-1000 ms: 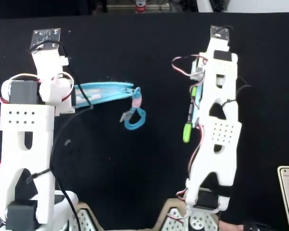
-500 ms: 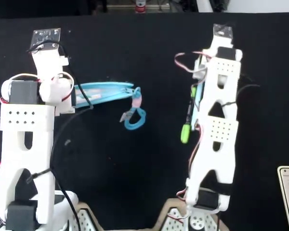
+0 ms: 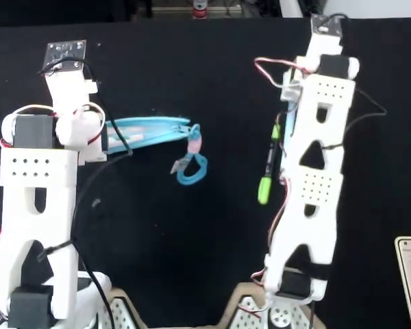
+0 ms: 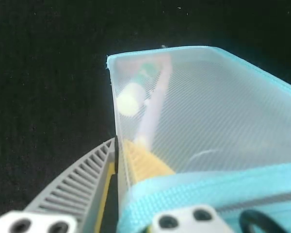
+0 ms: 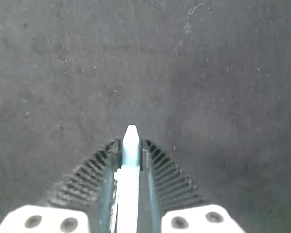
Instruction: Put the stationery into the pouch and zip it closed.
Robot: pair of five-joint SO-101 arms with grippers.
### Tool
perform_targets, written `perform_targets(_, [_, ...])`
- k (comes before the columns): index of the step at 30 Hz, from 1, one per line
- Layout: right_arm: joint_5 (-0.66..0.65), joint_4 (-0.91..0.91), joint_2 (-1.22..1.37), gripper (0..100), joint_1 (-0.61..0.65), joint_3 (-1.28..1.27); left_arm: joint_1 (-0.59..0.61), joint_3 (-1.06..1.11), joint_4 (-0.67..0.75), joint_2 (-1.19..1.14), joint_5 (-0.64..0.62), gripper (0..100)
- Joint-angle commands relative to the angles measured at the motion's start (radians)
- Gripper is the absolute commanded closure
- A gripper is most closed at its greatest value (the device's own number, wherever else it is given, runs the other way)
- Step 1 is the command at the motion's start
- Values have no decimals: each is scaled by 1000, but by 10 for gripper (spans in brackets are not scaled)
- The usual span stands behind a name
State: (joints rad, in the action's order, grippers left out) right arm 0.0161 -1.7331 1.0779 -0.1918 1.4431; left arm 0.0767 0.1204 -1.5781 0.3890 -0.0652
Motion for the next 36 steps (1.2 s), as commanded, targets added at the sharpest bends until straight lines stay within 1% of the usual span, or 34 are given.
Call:
perform_targets(1, [-11, -35, -352, 988, 77, -320, 18, 33, -8, -11, -5, 970])
perform_targets(5, [-14, -29, -647, 988, 163, -631, 18, 35, -8, -11, -5, 970])
perform_targets(10, [-14, -3, -958, 988, 258, -885, 18, 38, -8, -11, -5, 970])
perform_targets(15, [-14, 54, -1202, 988, 351, -1050, 18, 38, -8, -11, -5, 970])
perform_targets(24, [-14, 190, -1592, 988, 548, -1241, 18, 38, -8, -11, -5, 970])
perform_targets(32, [-8, 485, -1951, 987, 706, -1540, 18, 38, -8, -11, -5, 970])
perform_targets(36, [-8, 690, -2144, 987, 767, -1744, 18, 38, -8, -11, -5, 970])
